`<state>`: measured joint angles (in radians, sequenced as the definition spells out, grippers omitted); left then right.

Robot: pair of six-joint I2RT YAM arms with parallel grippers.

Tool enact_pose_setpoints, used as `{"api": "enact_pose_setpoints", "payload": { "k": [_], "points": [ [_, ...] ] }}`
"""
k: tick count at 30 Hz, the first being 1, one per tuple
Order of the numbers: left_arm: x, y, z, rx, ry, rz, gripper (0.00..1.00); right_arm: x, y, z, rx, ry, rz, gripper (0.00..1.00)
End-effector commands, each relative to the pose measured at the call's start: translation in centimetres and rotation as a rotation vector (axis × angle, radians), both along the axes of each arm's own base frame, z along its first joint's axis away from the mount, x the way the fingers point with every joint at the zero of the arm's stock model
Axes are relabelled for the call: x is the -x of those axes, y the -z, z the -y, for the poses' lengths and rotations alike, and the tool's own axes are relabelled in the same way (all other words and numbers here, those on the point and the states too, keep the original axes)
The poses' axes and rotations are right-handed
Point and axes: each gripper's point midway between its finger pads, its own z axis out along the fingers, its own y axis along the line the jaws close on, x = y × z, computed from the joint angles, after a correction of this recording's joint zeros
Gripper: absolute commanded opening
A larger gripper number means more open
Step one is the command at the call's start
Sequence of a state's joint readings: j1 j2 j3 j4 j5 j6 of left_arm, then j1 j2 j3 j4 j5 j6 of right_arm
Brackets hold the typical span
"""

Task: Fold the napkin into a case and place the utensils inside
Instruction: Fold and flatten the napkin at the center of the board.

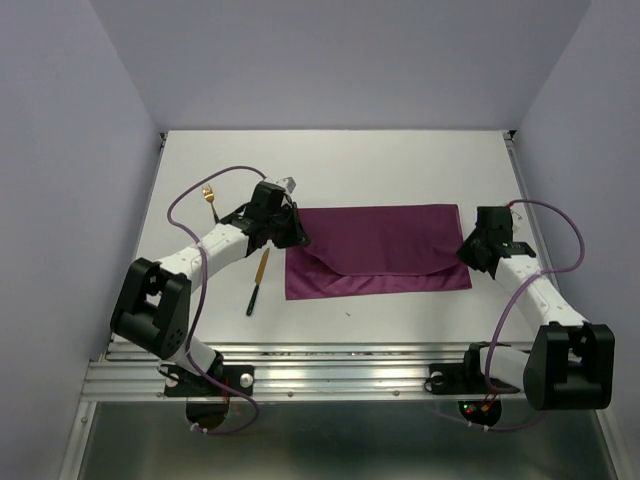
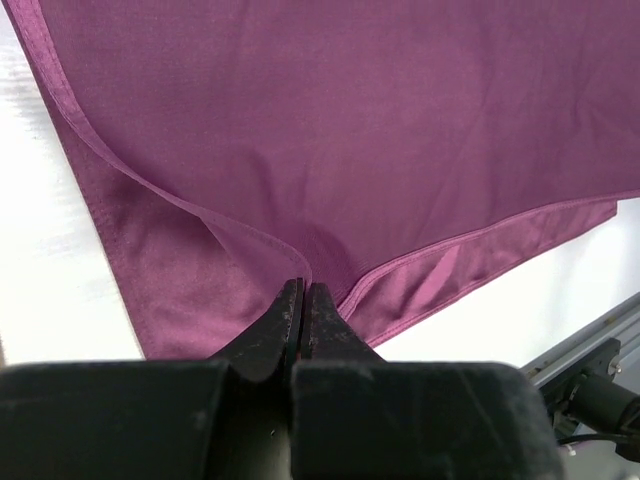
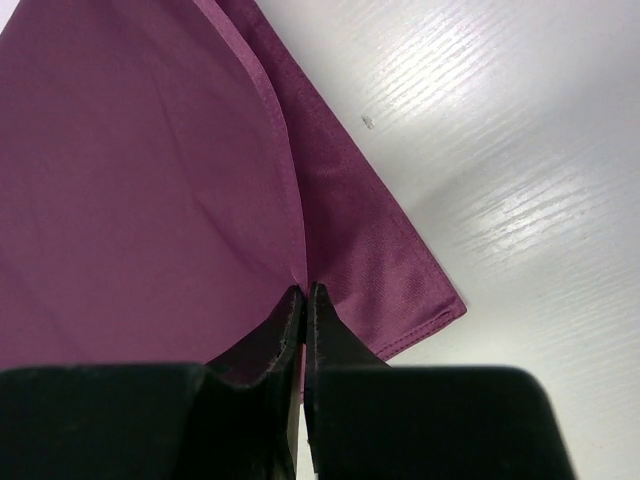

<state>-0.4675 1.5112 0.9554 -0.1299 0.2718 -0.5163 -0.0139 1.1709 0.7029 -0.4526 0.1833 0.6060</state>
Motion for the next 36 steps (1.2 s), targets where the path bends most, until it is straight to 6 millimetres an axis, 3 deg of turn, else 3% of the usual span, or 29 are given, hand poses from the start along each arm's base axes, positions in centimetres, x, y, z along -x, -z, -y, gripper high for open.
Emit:
{"api": "enact_pose_setpoints", "payload": {
  "k": [1, 13, 18, 25, 36],
  "points": [
    [-0.8, -2.2, 0.3, 0.034, -0.021, 0.084, 0.00, -0.2, -0.8, 0.8, 0.010, 0.060, 0.042, 0.01],
    [0.2, -5.8, -0.9, 0.007, -0.014, 0.149, 0.00, 0.1, -4.2, 2.0, 0.051, 0.121, 0.129, 0.01],
    [1.1, -5.5, -1.1, 0.025, -0.028, 0.142, 0.00, 1.1, -3.8, 2.2, 0.058, 0.132, 0.112, 0.01],
    [3.0, -2.6, -1.7, 0.035, -0.040, 0.091, 0.00, 2.0, -1.7, 2.0, 0.042, 0.141, 0.060, 0.01],
    [3.7, -1.0, -1.9, 0.022, -0.033, 0.071, 0.00, 2.2, -0.7, 1.8, 0.034, 0.135, 0.045, 0.01]
  ]
}}
